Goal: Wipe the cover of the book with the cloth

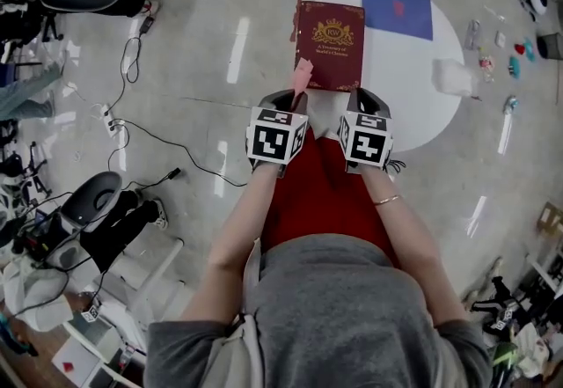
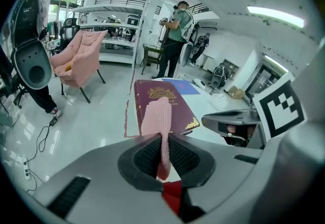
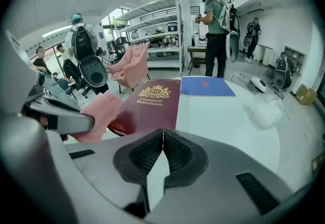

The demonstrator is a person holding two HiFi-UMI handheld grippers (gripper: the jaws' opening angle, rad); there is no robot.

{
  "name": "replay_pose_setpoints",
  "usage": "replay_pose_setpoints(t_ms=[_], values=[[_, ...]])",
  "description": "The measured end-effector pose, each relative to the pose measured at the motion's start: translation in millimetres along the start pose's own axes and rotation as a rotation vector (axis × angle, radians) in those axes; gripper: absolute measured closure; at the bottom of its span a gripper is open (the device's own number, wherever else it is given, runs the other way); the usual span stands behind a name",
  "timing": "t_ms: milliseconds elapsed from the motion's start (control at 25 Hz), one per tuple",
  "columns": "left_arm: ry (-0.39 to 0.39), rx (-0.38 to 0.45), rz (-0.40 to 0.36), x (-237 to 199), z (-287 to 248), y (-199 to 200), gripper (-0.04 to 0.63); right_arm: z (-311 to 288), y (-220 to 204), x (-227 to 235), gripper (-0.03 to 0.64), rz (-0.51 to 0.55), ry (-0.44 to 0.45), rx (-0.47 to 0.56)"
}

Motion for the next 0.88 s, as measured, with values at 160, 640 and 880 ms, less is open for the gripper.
replay_pose_setpoints(t_ms=[160, 640, 880], values=[[-0.020, 0.028, -0.001, 10, 8, 1, 0.561, 11, 3, 1, 0.588, 0.002, 0.018, 0.039], [-0.060, 0.146, -0.042, 40, 28, 30, 0.561, 55, 28, 20, 0.588, -0.029, 0.066, 0.196], [-0.077, 0.241, -0.064, 50, 43, 49, 0.561, 78, 43, 27, 0.588, -0.032, 0.085, 0.278]])
Point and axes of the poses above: the fingertips, and each gripper's own axes: z backward along the fingers, x to its right, y out of its top, the point moved 9 cm from there along z, backward along the fingers, and after that the axes turned 11 degrees about z, right-handed, at the moved point
